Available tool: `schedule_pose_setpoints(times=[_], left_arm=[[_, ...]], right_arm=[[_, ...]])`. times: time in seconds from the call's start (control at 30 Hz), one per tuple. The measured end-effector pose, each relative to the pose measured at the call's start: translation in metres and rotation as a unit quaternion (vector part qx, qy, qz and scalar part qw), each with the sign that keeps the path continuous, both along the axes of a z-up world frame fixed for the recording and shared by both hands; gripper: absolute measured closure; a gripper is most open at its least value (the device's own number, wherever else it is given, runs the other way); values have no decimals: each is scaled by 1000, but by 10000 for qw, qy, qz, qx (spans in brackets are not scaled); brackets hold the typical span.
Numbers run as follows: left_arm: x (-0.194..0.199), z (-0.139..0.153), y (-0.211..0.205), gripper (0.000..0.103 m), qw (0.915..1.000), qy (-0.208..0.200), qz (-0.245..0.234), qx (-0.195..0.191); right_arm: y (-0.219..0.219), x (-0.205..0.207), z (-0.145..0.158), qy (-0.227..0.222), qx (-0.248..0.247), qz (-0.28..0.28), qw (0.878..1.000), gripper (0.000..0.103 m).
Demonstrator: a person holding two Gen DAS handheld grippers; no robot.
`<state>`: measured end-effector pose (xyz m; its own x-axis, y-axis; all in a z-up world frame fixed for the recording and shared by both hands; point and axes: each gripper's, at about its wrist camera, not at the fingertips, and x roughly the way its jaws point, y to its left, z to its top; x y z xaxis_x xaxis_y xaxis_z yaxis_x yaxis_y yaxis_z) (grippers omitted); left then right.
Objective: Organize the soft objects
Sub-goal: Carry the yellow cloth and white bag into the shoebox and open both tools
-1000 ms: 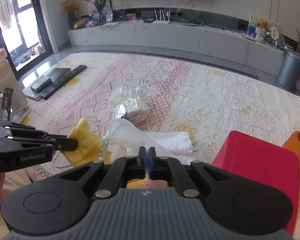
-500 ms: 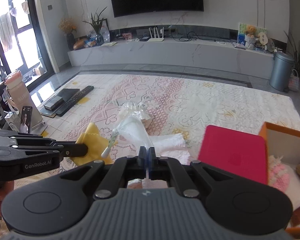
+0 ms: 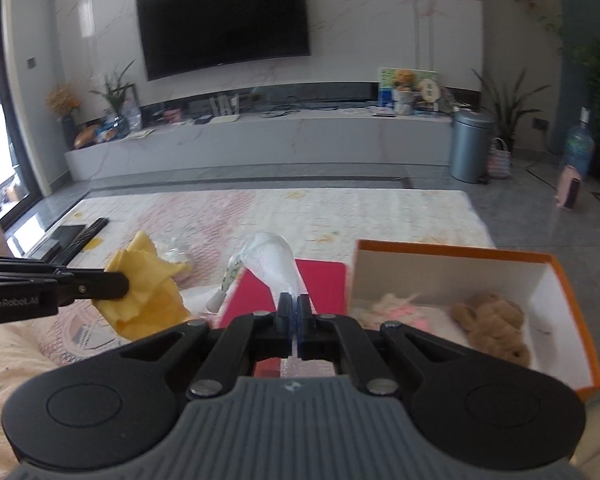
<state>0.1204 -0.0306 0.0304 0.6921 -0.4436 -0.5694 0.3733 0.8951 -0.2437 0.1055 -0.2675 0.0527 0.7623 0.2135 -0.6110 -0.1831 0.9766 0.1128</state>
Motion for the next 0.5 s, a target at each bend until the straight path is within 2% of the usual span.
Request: schedule_pose_setpoints(times=[0.2,0.3,0.4,0.5], left_arm=[[25,5,-49,98,9984,-36,-553,-124],[38,0,-75,98,9965,102,-822,-131],[50,-14,-104,98,9936,261,-1088,171],[61,-31,-131,98,9880,534,-1292,660]], right_arm=[[-44,4,6,-105,-147,-499,9986,103],[-63,12,2,24,59,-604,9982,103],[-75,27,-8,188,313,-634,9973,103],[-84,48,-23,461,523,-688,9952,103]])
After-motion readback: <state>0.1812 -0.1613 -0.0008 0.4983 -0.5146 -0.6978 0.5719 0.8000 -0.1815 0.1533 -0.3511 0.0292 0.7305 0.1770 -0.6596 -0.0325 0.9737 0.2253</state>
